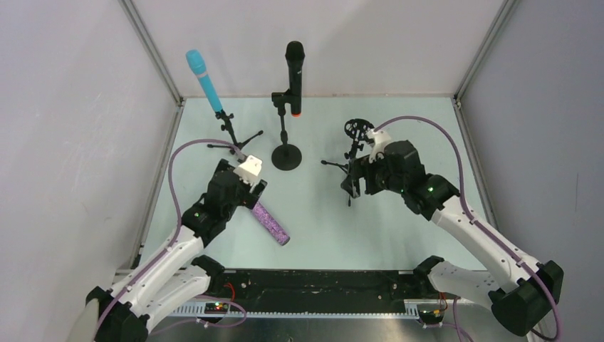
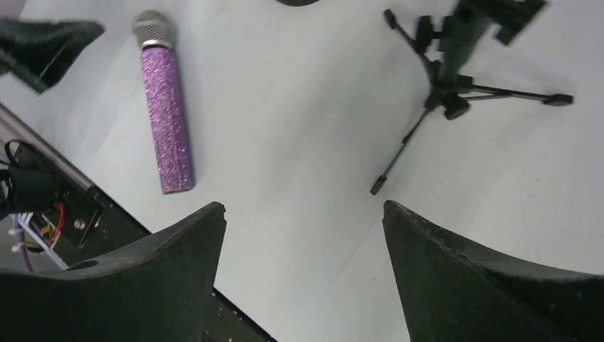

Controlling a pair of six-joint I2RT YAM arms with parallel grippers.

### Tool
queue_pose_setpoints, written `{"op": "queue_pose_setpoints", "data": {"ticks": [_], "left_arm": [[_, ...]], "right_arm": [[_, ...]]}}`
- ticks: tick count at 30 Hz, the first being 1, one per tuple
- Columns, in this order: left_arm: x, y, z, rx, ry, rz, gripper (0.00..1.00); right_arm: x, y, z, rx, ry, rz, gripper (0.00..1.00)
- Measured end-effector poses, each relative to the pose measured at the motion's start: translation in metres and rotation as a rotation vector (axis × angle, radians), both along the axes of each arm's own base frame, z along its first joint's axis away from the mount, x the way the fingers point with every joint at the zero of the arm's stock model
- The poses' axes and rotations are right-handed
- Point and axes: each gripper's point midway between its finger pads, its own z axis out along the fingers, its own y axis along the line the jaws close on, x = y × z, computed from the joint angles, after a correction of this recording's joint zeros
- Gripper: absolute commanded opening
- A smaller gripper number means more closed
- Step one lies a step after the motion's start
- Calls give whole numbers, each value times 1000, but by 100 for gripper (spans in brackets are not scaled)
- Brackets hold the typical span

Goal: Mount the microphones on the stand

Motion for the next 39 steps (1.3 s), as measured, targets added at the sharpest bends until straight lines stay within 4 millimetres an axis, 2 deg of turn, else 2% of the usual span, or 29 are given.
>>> {"op": "queue_pose_setpoints", "data": {"ticks": [4, 12, 19, 24, 26, 39], "left_arm": [[9, 3, 5, -99, 32, 66, 100], [24, 24, 14, -318, 81, 230, 100], [32, 39, 14, -494, 119, 354, 100], [34, 49, 13, -574, 124, 436, 100], [35, 53, 14, -590, 117, 464, 100], [33, 72, 21, -549, 56, 537, 100]], "right_arm": [[-12, 19, 4, -3, -27, 61, 86], [-17, 54, 19, 58, -101, 149, 86], [-23, 91, 9, 78, -98, 243, 87], [-29, 120, -14, 74, -47, 301, 88], [-33, 132, -28, 59, -15, 331, 92], [-56, 228, -109, -87, 191, 517, 94]]}}
